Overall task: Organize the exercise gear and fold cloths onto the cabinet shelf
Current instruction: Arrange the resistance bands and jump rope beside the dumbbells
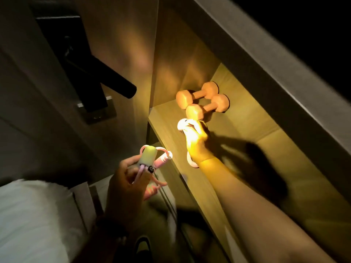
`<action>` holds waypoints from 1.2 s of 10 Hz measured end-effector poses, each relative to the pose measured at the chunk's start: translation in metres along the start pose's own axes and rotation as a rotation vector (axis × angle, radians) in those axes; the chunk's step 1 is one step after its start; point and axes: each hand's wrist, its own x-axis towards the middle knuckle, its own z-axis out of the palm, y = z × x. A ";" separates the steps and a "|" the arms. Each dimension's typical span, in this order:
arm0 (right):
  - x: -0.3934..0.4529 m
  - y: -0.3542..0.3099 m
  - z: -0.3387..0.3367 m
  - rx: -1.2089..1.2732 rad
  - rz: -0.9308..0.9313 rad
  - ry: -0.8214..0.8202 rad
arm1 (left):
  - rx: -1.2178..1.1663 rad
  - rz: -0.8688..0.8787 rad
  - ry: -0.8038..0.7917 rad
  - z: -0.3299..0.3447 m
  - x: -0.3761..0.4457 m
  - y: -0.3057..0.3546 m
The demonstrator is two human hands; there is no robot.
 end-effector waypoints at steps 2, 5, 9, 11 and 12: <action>0.042 -0.011 0.030 -0.096 -0.346 0.130 | -0.018 -0.046 0.014 -0.008 0.031 -0.023; 0.059 -0.014 0.025 -0.190 -0.443 0.001 | -0.097 -0.090 0.000 -0.005 0.045 -0.029; -0.090 -0.026 0.001 1.019 -0.015 -0.005 | -0.015 0.110 -0.095 0.033 0.053 0.010; -0.086 -0.048 -0.036 0.860 -0.016 0.199 | 0.070 0.237 -0.186 0.050 0.050 0.014; -0.083 -0.048 -0.055 0.961 0.080 0.238 | 0.068 0.259 -0.179 0.057 0.053 0.014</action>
